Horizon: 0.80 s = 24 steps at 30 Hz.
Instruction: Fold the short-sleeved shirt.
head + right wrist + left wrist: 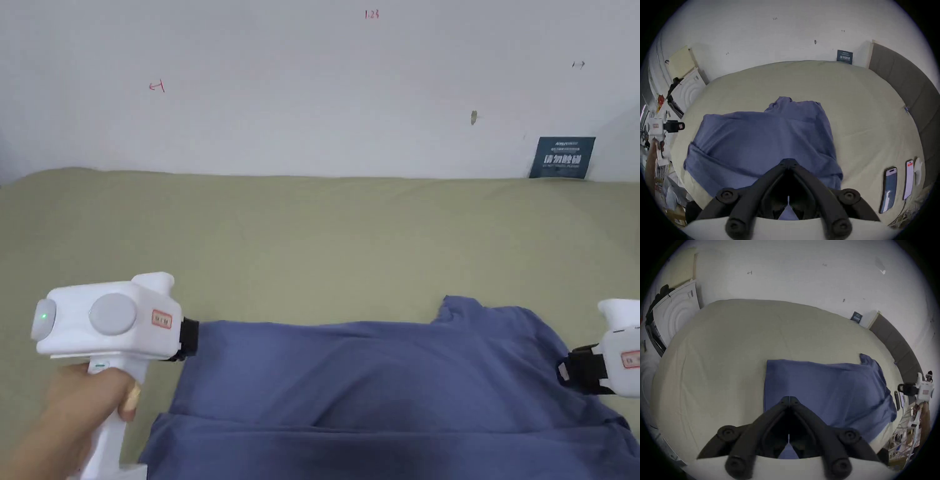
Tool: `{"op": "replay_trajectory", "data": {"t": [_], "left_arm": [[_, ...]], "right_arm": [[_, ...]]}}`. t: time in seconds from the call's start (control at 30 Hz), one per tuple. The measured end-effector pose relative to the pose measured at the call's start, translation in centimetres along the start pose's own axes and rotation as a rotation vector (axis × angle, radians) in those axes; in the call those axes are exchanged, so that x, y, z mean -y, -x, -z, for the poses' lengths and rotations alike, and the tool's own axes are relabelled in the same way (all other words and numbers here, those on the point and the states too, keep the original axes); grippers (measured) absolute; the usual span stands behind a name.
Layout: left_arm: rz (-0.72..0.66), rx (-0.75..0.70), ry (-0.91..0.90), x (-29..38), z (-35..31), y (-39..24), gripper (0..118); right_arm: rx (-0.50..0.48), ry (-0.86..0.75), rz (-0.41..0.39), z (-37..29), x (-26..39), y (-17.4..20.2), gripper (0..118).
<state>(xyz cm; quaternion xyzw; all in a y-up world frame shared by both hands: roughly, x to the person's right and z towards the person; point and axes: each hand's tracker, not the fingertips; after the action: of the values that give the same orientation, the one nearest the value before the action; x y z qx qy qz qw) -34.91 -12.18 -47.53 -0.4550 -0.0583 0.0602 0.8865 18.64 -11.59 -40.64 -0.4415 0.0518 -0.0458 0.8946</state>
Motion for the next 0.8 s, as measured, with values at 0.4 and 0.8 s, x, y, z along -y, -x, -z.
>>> {"op": "replay_trajectory", "data": {"t": [0.4,0.8], "left_arm": [[0.01,-0.152,0.146,-3.6,12.9,0.4,101],[0.015,-0.039,0.073,-3.3,10.3,0.8,5]], "right_arm": [[0.062,0.005,0.037,4.5,-4.8,-5.5,0],[0.111,0.129,0.005,15.8,-9.9,-6.1,97]]}}
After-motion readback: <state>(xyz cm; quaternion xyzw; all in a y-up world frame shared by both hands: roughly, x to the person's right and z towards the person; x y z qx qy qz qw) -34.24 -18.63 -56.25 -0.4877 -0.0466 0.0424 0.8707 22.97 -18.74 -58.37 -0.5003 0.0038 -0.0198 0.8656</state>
